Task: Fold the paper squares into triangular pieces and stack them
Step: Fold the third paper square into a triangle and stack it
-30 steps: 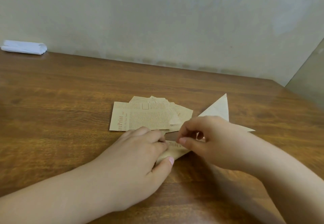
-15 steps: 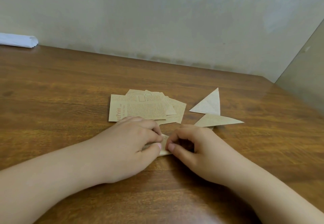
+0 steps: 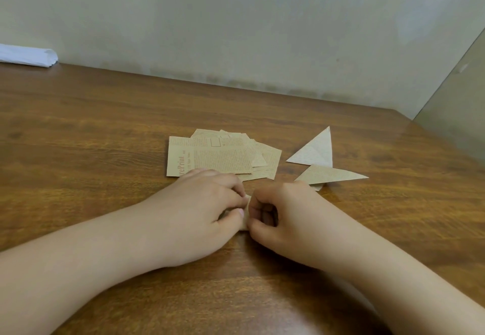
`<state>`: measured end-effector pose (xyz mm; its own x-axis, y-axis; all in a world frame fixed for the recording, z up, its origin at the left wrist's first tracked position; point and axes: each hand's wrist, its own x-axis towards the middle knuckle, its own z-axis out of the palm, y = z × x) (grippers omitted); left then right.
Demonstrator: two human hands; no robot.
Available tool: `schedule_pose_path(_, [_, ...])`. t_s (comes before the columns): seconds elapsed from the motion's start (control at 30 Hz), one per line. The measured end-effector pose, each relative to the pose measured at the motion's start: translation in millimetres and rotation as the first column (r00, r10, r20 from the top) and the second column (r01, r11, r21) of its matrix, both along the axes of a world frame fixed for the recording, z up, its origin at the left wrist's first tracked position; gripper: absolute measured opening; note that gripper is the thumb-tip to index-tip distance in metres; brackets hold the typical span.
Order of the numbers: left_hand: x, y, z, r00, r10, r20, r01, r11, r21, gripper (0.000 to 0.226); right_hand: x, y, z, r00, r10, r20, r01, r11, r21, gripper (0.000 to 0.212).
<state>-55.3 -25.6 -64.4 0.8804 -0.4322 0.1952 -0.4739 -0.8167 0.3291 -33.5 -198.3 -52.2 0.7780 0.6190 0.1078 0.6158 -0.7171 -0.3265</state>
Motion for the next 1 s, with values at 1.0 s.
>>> schedule_pose_path(1.0, [3,2,0,0.997,-0.037,-0.071,0.038,0.999,0.007,0.056,10,-40,11,0.986,-0.159,-0.047,0.162,0.983,0.091,0.010])
